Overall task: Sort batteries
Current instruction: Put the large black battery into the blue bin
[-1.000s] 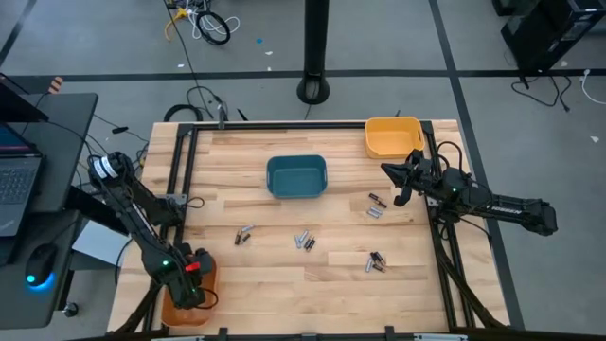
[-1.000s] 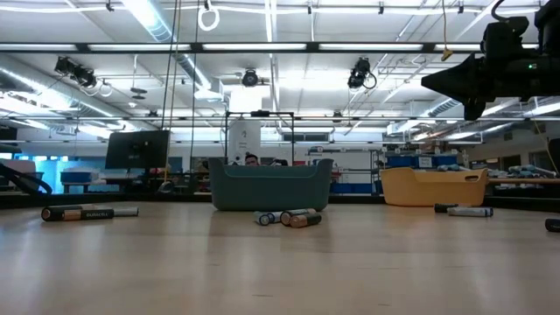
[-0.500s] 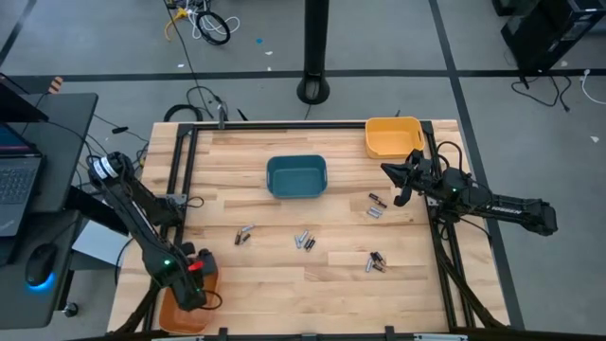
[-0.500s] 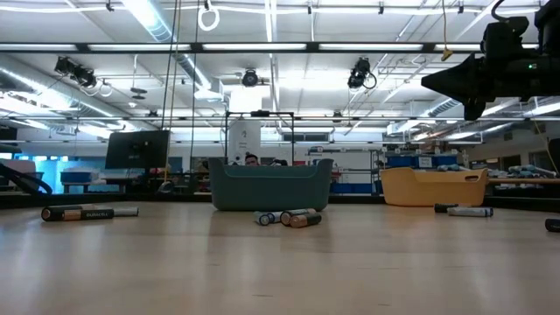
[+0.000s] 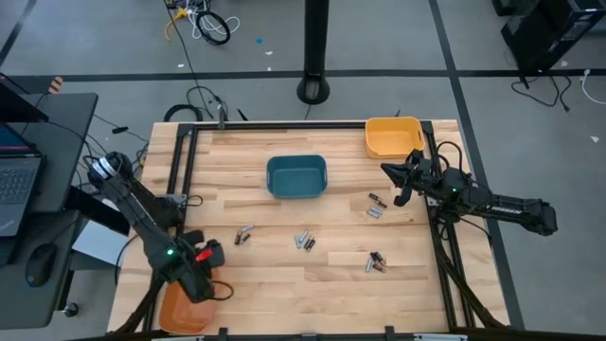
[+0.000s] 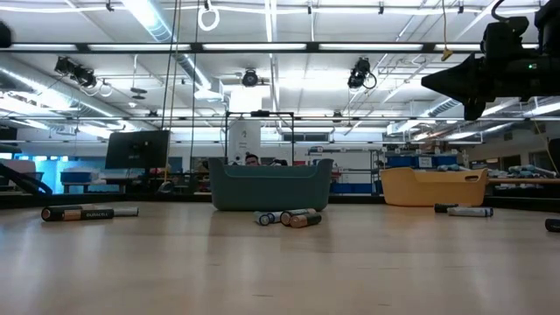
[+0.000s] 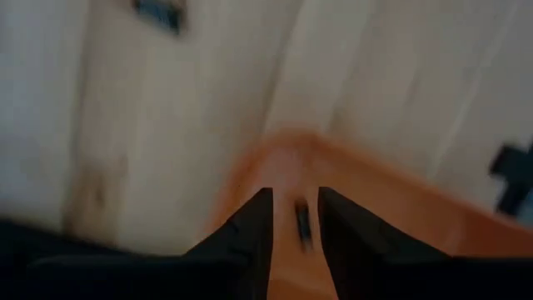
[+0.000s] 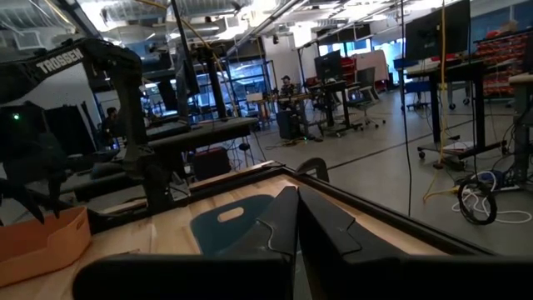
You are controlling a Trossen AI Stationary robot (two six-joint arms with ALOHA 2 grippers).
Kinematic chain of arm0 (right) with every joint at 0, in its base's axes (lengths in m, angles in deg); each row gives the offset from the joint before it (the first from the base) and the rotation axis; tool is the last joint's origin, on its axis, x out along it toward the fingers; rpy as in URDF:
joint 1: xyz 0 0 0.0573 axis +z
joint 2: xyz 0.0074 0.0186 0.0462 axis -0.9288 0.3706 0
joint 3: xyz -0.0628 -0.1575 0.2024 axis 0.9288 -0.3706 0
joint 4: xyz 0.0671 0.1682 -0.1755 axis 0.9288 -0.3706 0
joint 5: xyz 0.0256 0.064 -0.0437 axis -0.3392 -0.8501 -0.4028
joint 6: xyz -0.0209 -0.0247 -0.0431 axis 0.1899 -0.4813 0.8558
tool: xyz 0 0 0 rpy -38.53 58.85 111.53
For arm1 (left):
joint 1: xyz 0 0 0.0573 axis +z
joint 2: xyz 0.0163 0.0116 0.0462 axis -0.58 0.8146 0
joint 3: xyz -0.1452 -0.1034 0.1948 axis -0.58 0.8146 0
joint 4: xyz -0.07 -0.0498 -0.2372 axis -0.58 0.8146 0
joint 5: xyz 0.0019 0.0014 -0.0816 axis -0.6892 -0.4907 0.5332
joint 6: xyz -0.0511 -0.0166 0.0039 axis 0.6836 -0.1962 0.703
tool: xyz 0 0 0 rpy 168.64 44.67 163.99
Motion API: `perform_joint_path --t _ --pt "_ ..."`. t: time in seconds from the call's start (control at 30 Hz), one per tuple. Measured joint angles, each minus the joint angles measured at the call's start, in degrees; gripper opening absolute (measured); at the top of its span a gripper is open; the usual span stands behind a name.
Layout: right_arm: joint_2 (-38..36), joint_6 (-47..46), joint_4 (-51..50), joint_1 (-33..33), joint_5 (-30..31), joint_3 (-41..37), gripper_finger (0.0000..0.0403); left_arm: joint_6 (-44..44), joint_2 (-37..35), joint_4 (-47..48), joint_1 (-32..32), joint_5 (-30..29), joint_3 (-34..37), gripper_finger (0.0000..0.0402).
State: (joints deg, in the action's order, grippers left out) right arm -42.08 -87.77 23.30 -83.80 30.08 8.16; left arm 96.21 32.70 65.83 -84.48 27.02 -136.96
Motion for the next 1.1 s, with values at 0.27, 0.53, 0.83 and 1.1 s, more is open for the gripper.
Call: perform_joint_path --t 0.27,0.53,0.83,1.1 --pt "0.0 0.0 0.0 0.0 0.0 0.0 0.0023 -18.8 0.0 -9.2 8.2 -9.5 3.7 0.0030" --pt "0.0 0.0 0.0 0.0 0.0 0.0 0.0023 -44.5 0.0 -33.2 21.8 -6.5 9.5 0.0009" --pt "0.0 0.0 0.0 0.0 0.0 0.0 0.0023 -66.1 0.0 -68.3 32.3 -0.4 20.0 0.0005" --pt "0.0 0.0 0.0 0.0 0.0 0.0 0.0023 -72.1 0.0 -92.7 39.2 4.2 29.9 0.0005"
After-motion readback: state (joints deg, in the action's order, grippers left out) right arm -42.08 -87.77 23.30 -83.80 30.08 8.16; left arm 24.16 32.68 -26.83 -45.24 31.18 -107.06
